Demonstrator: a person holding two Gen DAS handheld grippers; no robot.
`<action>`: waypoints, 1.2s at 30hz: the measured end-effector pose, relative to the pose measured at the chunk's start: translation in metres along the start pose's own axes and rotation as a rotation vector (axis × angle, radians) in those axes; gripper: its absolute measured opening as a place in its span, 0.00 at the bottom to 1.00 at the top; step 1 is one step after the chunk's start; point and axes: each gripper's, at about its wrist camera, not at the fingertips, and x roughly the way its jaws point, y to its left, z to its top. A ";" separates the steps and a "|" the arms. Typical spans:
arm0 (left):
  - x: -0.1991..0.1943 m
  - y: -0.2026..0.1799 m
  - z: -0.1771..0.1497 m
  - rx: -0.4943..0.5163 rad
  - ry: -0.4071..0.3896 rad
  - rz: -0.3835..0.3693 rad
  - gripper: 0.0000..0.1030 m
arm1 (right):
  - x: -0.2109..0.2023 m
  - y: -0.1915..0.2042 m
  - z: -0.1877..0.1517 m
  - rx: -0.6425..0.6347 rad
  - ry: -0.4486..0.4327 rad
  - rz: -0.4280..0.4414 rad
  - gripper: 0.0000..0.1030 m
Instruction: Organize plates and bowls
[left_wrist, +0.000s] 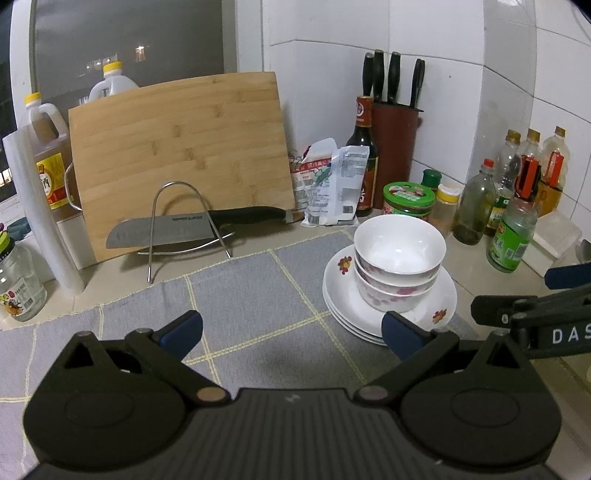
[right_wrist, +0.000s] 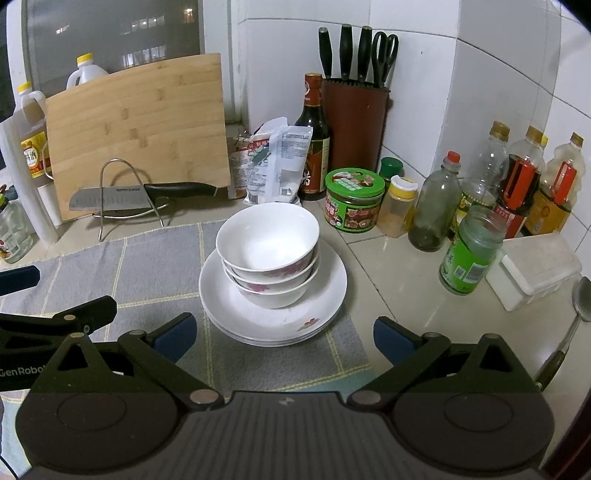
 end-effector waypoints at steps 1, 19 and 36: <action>0.000 0.000 0.000 0.001 0.001 0.001 0.99 | 0.000 0.000 0.000 0.000 -0.001 -0.001 1.00; 0.001 -0.001 0.001 0.002 0.005 -0.001 0.99 | -0.001 0.000 0.000 0.002 -0.004 -0.001 1.00; 0.000 -0.001 0.001 0.001 0.006 -0.002 0.99 | -0.003 0.000 0.000 0.002 -0.008 0.001 1.00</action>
